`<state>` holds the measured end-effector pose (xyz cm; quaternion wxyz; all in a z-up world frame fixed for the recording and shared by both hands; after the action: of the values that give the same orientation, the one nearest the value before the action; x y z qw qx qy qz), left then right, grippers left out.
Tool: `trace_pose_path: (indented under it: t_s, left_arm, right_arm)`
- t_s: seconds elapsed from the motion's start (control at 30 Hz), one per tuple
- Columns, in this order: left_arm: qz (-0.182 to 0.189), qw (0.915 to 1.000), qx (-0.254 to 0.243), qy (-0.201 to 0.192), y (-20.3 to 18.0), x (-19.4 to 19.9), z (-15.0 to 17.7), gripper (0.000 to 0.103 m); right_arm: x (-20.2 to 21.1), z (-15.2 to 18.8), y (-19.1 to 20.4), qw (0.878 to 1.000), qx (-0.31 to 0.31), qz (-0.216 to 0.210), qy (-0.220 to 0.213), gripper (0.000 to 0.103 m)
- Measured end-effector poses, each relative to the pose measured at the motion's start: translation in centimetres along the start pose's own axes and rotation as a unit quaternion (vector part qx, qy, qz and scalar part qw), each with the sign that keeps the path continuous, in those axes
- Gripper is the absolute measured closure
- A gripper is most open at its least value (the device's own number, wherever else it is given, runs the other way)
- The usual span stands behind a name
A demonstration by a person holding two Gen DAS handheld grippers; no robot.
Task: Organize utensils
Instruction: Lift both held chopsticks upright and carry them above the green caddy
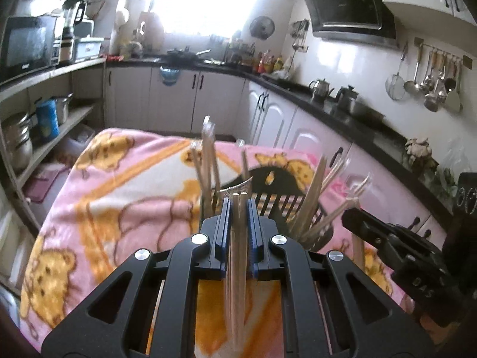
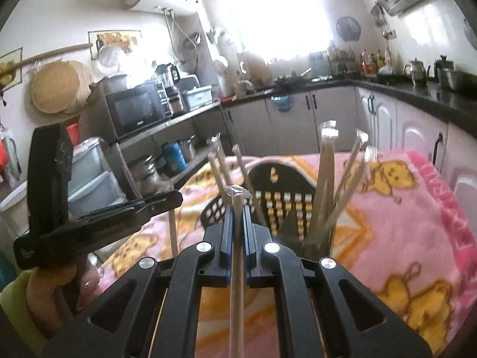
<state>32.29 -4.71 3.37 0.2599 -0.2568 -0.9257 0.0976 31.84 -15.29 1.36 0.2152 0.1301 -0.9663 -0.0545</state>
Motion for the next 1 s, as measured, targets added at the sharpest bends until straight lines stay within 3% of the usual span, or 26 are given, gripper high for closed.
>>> trace_pose_path:
  t_s: [0.47,0.7,1.0]
  left_arm:
    - [0.041,0.998,-0.02,-0.044,-1.4,1.4,-8.0,0.098]
    - [0.028,0.9967,-0.033,-0.068,-0.9,1.5,-11.4,0.098]
    - [0.013,0.9955,-0.037,-0.086,0.3,-0.2,-11.3,0.098]
  right_arm:
    - [-2.6,-7.5,-1.7,0.997,0.002,0.031,-0.075,0.097]
    - [-4.5,-10.0,-2.2,0.994,0.011,0.045,-0.101,0.097]
    - [-7.1,-11.8,-2.9,0.989,0.01,0.075,-0.13,0.097]
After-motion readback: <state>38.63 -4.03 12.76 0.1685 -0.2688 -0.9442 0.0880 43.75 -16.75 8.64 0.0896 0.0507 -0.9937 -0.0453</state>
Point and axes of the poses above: each gripper's, at about its wrist camera, not at the fingertips, and x roughly against the way its jaws point, y to its left, z to its underside, the point moved 8 cm from there along -x, roughly the way its jaws point, and after that the axes turned 14 degrees about z, right-handed, at the moved point
